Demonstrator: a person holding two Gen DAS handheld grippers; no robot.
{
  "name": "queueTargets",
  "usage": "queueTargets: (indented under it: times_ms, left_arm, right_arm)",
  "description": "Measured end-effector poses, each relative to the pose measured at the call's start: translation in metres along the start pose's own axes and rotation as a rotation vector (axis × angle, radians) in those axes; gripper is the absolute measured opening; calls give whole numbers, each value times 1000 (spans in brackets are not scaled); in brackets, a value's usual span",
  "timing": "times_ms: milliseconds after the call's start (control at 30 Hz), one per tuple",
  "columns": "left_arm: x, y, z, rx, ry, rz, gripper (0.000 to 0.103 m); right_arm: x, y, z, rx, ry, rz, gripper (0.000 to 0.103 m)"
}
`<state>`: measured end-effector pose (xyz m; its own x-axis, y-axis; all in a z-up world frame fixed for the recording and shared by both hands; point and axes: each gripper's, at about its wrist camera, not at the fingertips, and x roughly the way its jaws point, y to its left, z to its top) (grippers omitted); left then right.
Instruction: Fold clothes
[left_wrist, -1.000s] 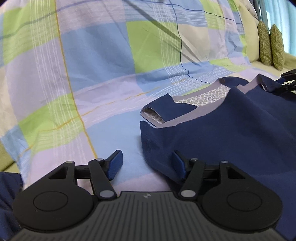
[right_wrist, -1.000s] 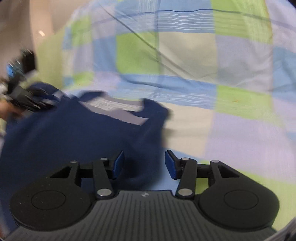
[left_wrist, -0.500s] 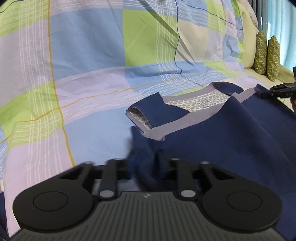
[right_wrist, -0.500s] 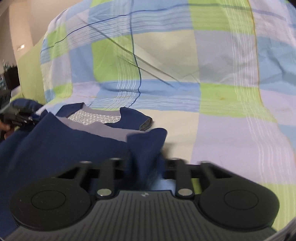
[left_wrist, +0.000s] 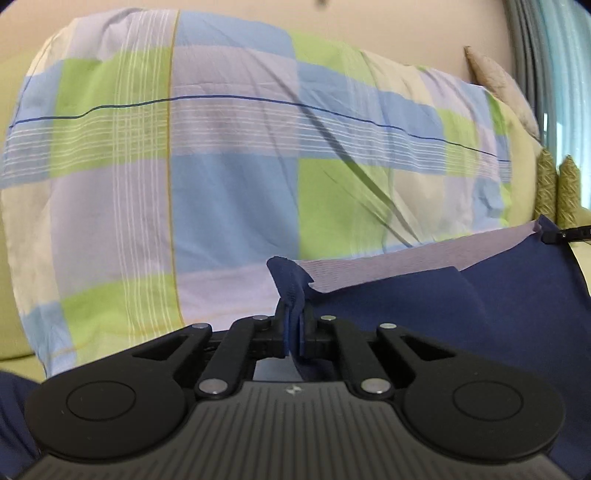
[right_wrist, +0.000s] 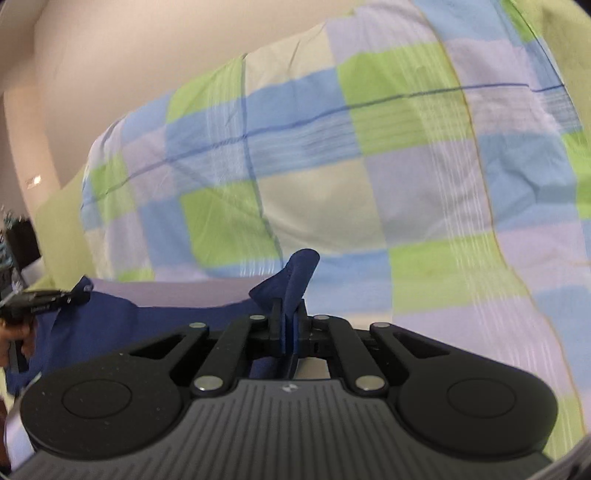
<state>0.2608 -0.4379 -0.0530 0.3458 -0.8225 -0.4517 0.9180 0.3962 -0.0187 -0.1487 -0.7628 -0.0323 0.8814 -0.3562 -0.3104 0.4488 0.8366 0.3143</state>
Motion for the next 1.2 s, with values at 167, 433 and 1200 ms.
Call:
queueTargets:
  times_ms: [167, 433, 1200]
  left_arm:
    - [76, -7, -26, 22, 167, 49, 3]
    - [93, -8, -46, 34, 177, 72, 10]
    - [-96, -8, -121, -359, 236, -82, 69]
  right_arm:
    - [71, -18, -16, -15, 158, -95, 2]
    - [95, -29, -45, -63, 230, -116, 2]
    - [-96, 67, -102, 66, 166, -65, 42]
